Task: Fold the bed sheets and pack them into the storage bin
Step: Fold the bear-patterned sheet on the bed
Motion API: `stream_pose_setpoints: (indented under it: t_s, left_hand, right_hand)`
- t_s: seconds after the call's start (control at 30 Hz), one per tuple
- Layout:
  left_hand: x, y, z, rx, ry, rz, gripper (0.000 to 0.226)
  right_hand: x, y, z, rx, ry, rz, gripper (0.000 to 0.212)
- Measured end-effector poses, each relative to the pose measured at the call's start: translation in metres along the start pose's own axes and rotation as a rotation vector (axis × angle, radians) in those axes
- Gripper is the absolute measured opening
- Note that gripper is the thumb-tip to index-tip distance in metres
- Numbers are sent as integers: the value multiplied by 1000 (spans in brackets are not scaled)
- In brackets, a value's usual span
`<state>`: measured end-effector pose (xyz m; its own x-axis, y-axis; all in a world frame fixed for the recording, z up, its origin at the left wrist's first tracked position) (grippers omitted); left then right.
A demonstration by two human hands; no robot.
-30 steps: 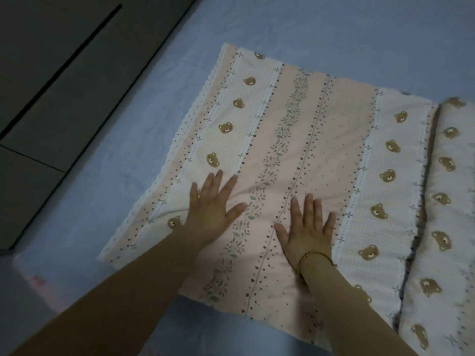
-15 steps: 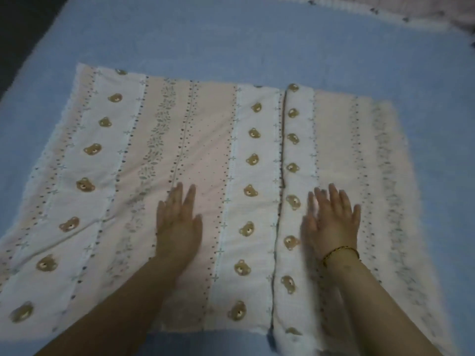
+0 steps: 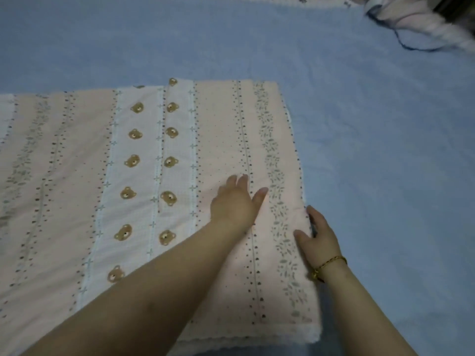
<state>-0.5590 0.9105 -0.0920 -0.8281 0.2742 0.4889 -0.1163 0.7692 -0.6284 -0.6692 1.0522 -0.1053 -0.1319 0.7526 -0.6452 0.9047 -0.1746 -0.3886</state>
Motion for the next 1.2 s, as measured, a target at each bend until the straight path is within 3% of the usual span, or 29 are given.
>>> stream_pose_setpoints:
  t_s: [0.17,0.23,0.33,0.43,0.53,0.63,0.73,0.93,1.2]
  left_hand:
    - [98,21,63,-233,-1,-129,95]
    - [109,34,77,-243,-63,-41,100]
    - [112,42,86,-155,-124,225,90]
    - [112,34,90,-73,-43,302,80]
    - [101,9,81,-95,88,173,68]
    - [87,-37,53,3,204,23,55]
    - [49,-94,19,130,231,-50,43]
    - [-54,-197,-67,299,293,53,48]
    - [-262,-268,-134,443,23,-154,60]
  right_hand:
    - [3,14,-2,-81,-79,-49,63]
    - [1,17,-7,-105,-101,-72,65]
    - [2,18,-17,-116,-135,-37,71]
    - [11,19,-26,-121,-56,47,78]
    - [3,30,-39,-164,-66,12,72]
    - [-30,45,-58,-184,-175,-29,66]
    - [-81,74,-81,-228,-272,-133,66]
    - [-181,174,-125,-345,-451,-314,65]
    - [-247,350,-134,-595,-490,-380,67]
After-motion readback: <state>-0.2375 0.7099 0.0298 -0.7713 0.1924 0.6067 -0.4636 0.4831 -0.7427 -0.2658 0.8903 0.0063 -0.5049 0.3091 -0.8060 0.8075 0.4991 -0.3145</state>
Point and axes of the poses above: each hand's wrist, its own z-axis towards the middle knuckle, its own y-axis out of the palm, x = y × z, the point moved 8 cm from there along z, towards the middle knuckle, and after that the axes turned 15 degrees about -x, right-handed, at the moved point
